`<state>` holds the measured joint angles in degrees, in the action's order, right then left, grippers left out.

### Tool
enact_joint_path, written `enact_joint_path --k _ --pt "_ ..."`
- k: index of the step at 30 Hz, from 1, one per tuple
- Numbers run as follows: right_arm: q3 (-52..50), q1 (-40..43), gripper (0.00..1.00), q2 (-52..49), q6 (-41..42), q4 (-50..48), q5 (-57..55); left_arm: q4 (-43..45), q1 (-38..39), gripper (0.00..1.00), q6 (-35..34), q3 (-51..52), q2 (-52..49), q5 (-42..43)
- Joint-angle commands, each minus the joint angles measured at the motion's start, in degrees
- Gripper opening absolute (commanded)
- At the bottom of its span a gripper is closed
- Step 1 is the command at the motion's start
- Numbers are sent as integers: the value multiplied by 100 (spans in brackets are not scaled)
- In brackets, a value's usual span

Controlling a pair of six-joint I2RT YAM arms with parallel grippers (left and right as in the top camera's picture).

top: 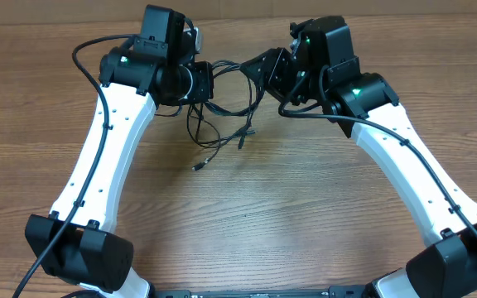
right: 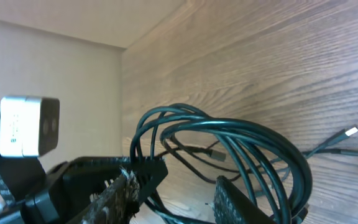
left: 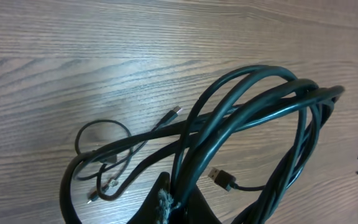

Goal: Untangle cables

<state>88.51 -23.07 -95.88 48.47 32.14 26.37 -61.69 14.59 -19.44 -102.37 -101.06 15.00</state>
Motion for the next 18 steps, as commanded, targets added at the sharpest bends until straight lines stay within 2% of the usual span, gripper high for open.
enact_joint_path --k 1,18 --pt "157 -20 39 -170 166 -83 -57 46 -17 4 -398 -7 -9 -17" --pt "157 -98 38 -262 450 -382 28 223 -15 4 -809 -7 -9 61"
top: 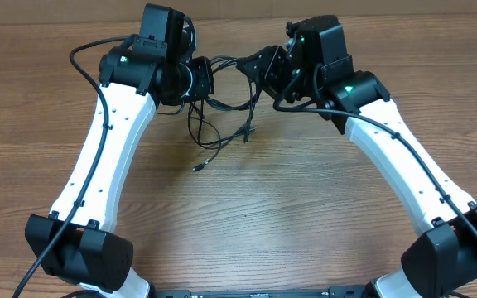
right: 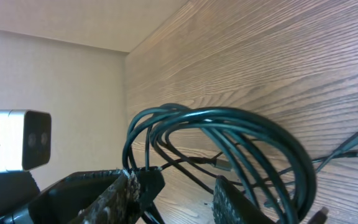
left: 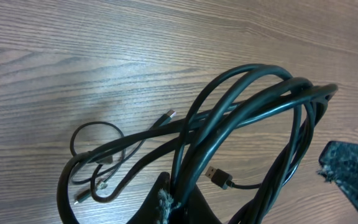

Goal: Untangle cables

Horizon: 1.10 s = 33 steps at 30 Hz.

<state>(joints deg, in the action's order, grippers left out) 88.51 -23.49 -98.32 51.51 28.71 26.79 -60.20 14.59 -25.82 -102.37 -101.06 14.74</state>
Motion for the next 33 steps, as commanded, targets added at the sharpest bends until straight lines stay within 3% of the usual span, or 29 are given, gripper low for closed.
enact_joint_path --k 1,24,33 --pt "157 -57 38 -17 146 -39 -37 87 -15 4 -168 -7 -9 131" --pt "157 -273 34 -540 422 -874 22 188 52 4 -420 -7 -9 612" --pt "157 -345 34 -697 420 -1069 -481 177 83 4 -398 -7 -9 739"
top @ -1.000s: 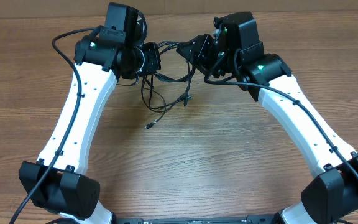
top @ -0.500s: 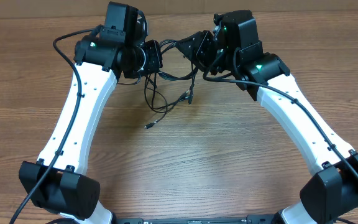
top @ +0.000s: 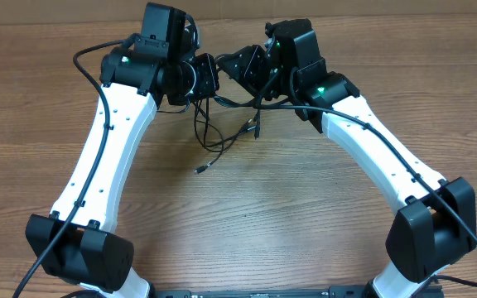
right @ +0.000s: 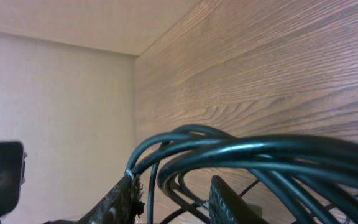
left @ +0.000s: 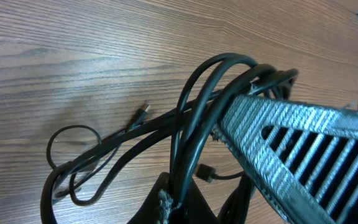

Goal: Untangle cables

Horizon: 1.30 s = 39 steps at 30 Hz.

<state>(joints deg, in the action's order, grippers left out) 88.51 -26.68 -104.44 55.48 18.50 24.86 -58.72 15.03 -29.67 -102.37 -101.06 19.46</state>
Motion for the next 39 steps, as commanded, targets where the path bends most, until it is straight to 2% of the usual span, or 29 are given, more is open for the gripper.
enact_joint_path --k 1,14,20,22,25,27,32,35,39 --pt "157 -26 34 -116 22 -72 -302 31 39 4 4 -7 -9 315" --pt "157 -33 33 -372 4 -131 -404 229 33 4 133 -7 -9 1130" --pt "157 -72 30 -590 35 -111 -278 356 31 4 136 -9 -9 1169" --pt "157 -72 25 -647 116 -107 -278 361 31 4 138 -9 -9 1165" --pt "157 -68 10 -647 114 -190 -260 358 26 4 140 -9 -9 1161" --pt "157 -55 5 -647 109 -247 -160 356 17 4 144 -9 -9 1145" --pt "157 133 4 -588 -39 -286 291 326 -79 4 262 -9 -9 1169" --pt "157 348 4 -452 -223 -286 713 291 -177 4 551 -9 -9 1158" --pt "157 719 4 -111 -487 -509 1668 140 -299 4 1451 -7 -9 1150"
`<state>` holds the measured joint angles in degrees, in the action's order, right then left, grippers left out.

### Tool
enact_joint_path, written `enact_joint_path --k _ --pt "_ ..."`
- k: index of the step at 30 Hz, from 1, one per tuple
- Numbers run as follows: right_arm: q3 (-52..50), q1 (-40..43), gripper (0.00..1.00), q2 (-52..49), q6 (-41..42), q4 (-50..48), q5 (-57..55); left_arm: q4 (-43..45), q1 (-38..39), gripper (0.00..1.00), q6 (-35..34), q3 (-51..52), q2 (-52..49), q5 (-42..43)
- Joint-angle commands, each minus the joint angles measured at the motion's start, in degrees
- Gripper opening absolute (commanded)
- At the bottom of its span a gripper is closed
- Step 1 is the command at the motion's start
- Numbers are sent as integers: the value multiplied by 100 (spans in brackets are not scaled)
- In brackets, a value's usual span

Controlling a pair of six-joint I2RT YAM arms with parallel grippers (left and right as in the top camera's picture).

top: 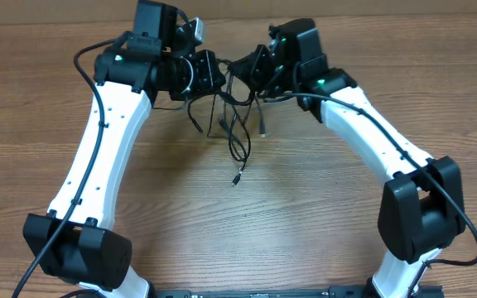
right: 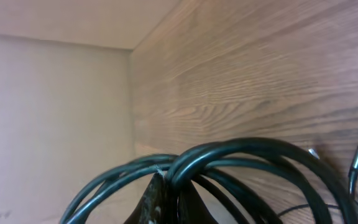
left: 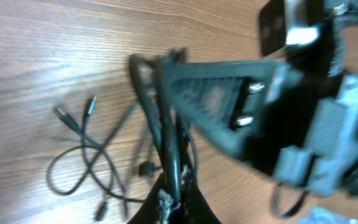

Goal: Untangle cables

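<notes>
A tangle of dark cables (top: pixel 232 108) hangs between my two grippers above the far middle of the wooden table. My left gripper (top: pixel 209 73) is shut on a thick cable (left: pixel 166 143) of the coil. My right gripper (top: pixel 248 70) is shut on the thick loops (right: pixel 247 152) from the other side, and its body fills much of the left wrist view. Thin cables (left: pixel 79 158) trail down to the table, with one plug end (top: pixel 235 178) lying nearest the front. Another plug shows at the right wrist view's edge.
The wooden table (top: pixel 305 232) stretches wide in front of the cables. Both white arms reach in from the near corners. A pale wall (right: pixel 42 112) stands behind the table's far edge.
My right gripper, which stood open around the thick loops, is now shut on them. The bundle hangs more upright, and the trailing plug end lies further right and nearer the front.
My left gripper held the coil all along. My right gripper stood open a little way right of it, then closer, then with its jaws around the thick loops. Now both grippers hold the coil, with the thin cables dangling below.
</notes>
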<state>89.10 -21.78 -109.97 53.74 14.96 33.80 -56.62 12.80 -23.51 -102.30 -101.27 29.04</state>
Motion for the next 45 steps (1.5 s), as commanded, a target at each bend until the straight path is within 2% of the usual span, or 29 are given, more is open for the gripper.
enact_joint_path --k 1,2,5,7,10,14,18,19,21,22,24,29,30,31,33,36,41,45 --pt "98 398 4 612 -278 -295 1161 -151 -83 4 1303 -13 13 186" --pt "98 505 4 728 -271 -415 1394 -262 -83 4 1902 -13 13 184" --pt "98 861 4 1117 28 -802 2000 -525 -83 4 2885 -13 13 22" --pt "98 1180 4 1403 428 -1202 2428 -726 -76 4 3565 -9 13 -411" --pt "98 1646 4 1731 852 -1281 2546 -835 -79 4 3683 -7 13 -1014" --pt "98 2457 4 1932 855 -916 2531 -870 -79 4 3683 -7 13 -1237" --pt "98 2859 4 1932 48 282 2361 -850 -79 4 3676 -7 13 -1176" --pt "98 2861 4 1930 -282 708 2291 -824 -79 4 3635 -9 13 -1047" --pt "98 2793 13 1930 -868 1362 2129 -756 -79 4 3615 -9 13 -793" --pt "98 2730 20 1932 -1141 1705 2002 -721 -79 4 3615 -7 13 -680" --pt "98 2610 33 1930 -1370 2133 1784 -643 -79 4 3593 -7 13 -527" --pt "96 1952 64 1897 -1572 3027 920 -437 -79 4 2907 -9 13 -522" --pt "96 1836 67 1886 -1604 3104 855 -413 -79 4 2767 -9 13 -522" --pt "96 1606 70 1851 -1635 3217 721 -361 -79 4 2302 -9 13 -518" --pt "96 1220 71 1740 -1631 3281 520 -332 -79 4 1611 -9 13 -505" --pt "96 798 70 1528 -1512 3259 313 -332 -79 4 1217 -9 13 -378" --pt "96 234 70 1056 -1342 2850 192 -319 -79 4 837 -9 13 -319" --pt "96 -4 64 686 -953 2271 229 -267 -79 4 822 -9 13 -214"
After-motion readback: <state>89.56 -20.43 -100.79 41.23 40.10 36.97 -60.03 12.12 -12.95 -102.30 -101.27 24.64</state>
